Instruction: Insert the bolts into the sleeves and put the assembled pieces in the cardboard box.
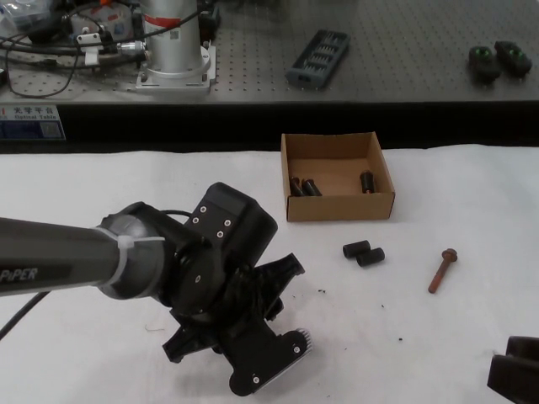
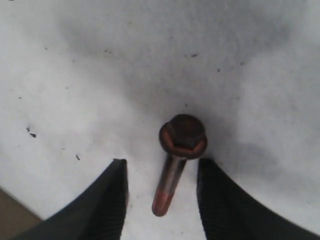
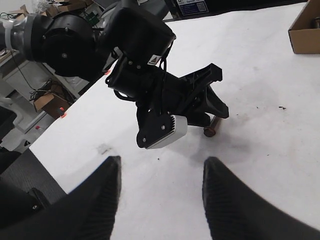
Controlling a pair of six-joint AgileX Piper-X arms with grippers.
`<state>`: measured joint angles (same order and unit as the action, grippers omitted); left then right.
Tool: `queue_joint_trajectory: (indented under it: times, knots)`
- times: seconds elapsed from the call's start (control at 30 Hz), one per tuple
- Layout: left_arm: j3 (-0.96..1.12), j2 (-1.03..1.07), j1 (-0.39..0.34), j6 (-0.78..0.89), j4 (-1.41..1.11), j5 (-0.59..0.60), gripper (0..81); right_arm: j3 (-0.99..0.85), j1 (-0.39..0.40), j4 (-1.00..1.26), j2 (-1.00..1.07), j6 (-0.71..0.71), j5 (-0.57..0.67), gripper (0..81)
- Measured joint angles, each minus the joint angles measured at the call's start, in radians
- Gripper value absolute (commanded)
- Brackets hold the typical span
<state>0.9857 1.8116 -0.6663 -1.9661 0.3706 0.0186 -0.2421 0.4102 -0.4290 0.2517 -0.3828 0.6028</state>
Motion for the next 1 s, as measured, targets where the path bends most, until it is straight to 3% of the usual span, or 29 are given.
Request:
queue_joint_trajectory:
  times: [0.17,0.5,0.73,1.0]
  knots:
    - [0.004,0.008,0.001,0.000,0.015,-0.009,0.5,0.000,0.000,0.003,0.000,0.000,0.000,38.9]
    - [0.004,0.013,0.003,0.024,0.015,-0.019,0.6,0.000,0.000,0.008,0.000,0.000,0.003,38.9]
    - [0.004,0.015,0.008,0.330,-0.020,0.028,0.6,0.000,0.000,0.008,0.000,0.000,0.003,38.9]
    - [-0.003,-0.004,0.008,0.924,-0.122,0.100,0.6,0.000,0.000,0.008,0.000,0.000,0.003,38.9]
